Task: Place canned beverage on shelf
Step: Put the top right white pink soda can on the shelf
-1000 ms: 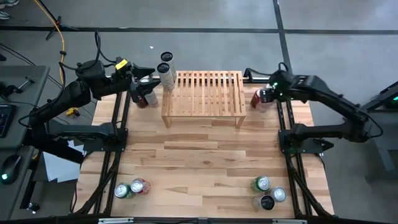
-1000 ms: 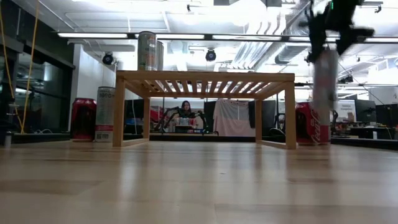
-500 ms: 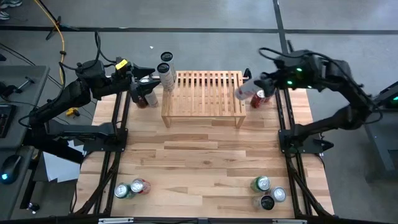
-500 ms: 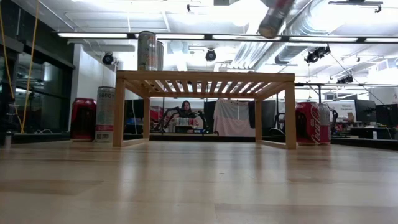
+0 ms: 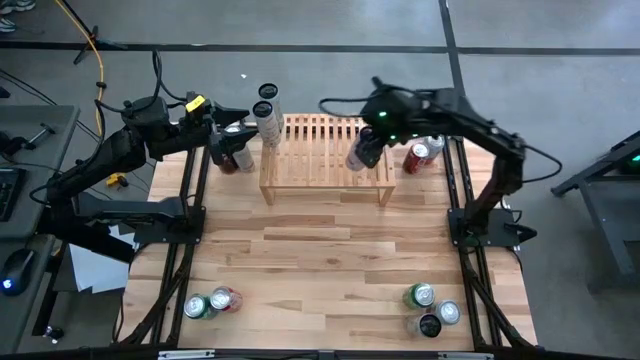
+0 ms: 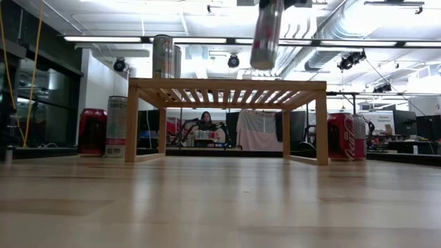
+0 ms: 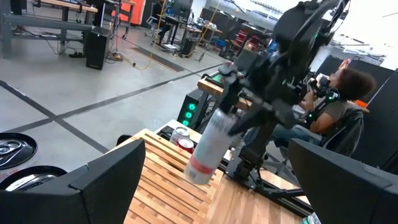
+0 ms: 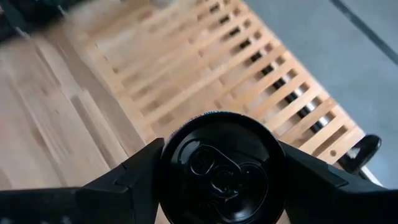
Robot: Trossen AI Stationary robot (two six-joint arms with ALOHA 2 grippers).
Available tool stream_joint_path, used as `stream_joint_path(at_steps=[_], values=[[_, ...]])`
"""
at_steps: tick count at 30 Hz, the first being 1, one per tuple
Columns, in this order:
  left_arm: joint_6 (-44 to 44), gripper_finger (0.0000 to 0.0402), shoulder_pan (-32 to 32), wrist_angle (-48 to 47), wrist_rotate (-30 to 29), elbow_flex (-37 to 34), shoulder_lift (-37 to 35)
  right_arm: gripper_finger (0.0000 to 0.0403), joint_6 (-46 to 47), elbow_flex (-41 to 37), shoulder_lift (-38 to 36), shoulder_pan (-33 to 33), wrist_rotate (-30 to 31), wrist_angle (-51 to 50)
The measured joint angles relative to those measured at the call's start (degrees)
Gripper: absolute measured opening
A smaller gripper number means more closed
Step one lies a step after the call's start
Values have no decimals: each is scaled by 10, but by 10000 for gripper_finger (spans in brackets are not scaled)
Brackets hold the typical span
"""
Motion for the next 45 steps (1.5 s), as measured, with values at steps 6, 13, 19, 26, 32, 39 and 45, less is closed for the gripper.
stream_joint_path(at_steps=[6,13,19,26,32,39,45], values=[[-5,386,0,0,0,0,0,243,7,-2,33,0,-1,-18],[-5,386,0,0,0,0,0,243,15,-3,42,0,-1,-20],[-4,386,0,0,0,0,0,243,28,-3,42,0,-2,-20],[-4,386,0,0,0,0,0,302,30,-3,42,0,0,-17],[-4,386,0,0,0,0,0,318,26,-3,42,0,0,-18],[-4,386,0,0,0,0,0,321,11,-3,42,0,0,5],[-4,386,0,0,0,0,0,322,-19,-4,25,0,-1,37]])
